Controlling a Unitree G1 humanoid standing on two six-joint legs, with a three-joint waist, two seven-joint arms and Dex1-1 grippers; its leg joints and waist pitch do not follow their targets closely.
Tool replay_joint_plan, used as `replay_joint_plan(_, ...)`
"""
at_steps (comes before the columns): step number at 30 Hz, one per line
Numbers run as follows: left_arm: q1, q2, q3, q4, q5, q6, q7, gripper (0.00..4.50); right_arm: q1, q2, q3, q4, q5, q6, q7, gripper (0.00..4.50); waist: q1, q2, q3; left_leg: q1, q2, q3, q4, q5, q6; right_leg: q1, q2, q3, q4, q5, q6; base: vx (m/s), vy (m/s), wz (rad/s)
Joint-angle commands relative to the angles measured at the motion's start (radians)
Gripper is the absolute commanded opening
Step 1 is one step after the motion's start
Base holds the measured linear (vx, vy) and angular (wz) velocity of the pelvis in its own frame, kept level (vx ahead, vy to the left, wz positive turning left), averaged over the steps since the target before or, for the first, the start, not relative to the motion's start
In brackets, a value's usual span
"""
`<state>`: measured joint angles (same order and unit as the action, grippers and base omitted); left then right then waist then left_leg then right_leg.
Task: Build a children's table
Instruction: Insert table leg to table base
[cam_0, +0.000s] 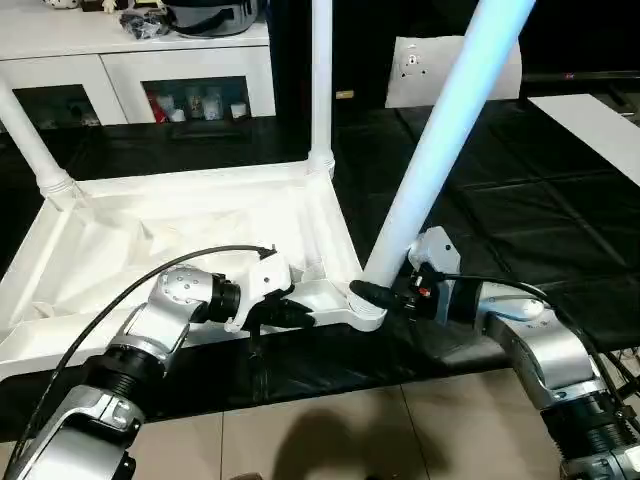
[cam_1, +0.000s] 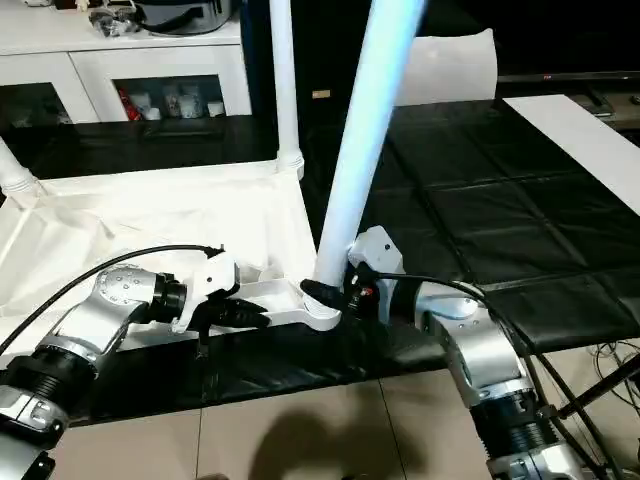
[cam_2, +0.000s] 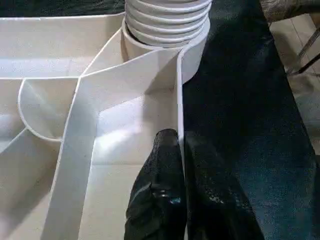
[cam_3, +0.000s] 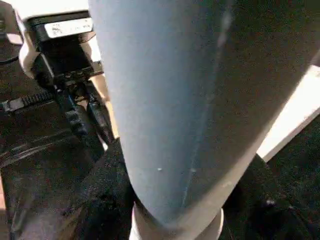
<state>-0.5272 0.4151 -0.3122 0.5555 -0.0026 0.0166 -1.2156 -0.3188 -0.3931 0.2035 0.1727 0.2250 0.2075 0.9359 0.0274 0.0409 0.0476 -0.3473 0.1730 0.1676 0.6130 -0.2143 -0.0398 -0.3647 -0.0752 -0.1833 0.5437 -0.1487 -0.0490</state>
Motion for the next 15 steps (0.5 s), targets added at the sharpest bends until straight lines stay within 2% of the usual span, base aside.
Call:
replay_joint_plan(1, -0.069, 0.023, 0.037, -0.008, -0.001, -0.054, 0.015, 0.00, 0.052, 0.005, 0.100, 0.084, -0.018, 0.049, 0.092, 1.89, -0.004, -0.010, -0.040, 0.013, 0.064, -0.038, -0.079, -0.328, 0.043, 0.027, -0.110, 0.060, -0.110, -0.606, 0.044, 0.000, 0.000, 0.00)
replay_joint_plan(5, -0.098, 0.027, 0.003, 0.018, 0.021, -0.090, -0.026, 0.00, 0.040, 0.016, 0.105, 0.106, 0.001, 0.032, 0.137, 1.89, 0.001, -0.009, -0.040, 0.015, 0.065, -0.037, -0.082, -0.320, 0.047, 0.028, -0.110, 0.065, -0.107, -0.581, 0.029, 0.000, 0.000, 0.00)
replay_joint_plan(7, -0.119, 0.024, -0.012, 0.048, 0.040, -0.112, -0.035, 0.00, 0.041, 0.015, 0.117, 0.106, 0.005, 0.029, 0.161, 1.89, 0.006, -0.004, -0.041, 0.012, 0.071, -0.039, -0.086, -0.308, 0.045, 0.030, -0.111, 0.069, -0.101, -0.540, 0.009, 0.000, 0.000, 0.00)
replay_joint_plan(8, -0.124, 0.023, -0.015, 0.056, 0.043, -0.117, -0.036, 0.00, 0.042, 0.015, 0.119, 0.105, 0.006, 0.027, 0.168, 1.89, 0.009, -0.007, -0.045, 0.014, 0.074, -0.038, -0.088, -0.300, 0.046, 0.031, -0.110, 0.073, -0.097, -0.513, -0.001, 0.000, 0.000, 0.00)
replay_joint_plan(11, -0.157, 0.014, -0.027, 0.107, 0.057, -0.139, -0.035, 0.00, 0.054, 0.003, 0.144, 0.085, 0.004, 0.030, 0.211, 1.89, 0.017, -0.009, -0.049, 0.007, 0.077, -0.038, -0.091, -0.264, 0.049, 0.038, -0.113, 0.079, -0.083, -0.443, -0.033, 0.000, 0.000, 0.00)
replay_joint_plan(15, -0.181, 0.019, -0.037, 0.163, 0.078, -0.169, -0.029, 0.00, 0.061, -0.007, 0.163, 0.076, -0.001, 0.031, 0.245, 1.89, 0.030, -0.004, -0.055, 0.005, 0.078, -0.033, -0.089, -0.218, 0.057, 0.042, -0.112, 0.082, -0.078, -0.396, -0.050, 0.000, 0.000, 0.00)
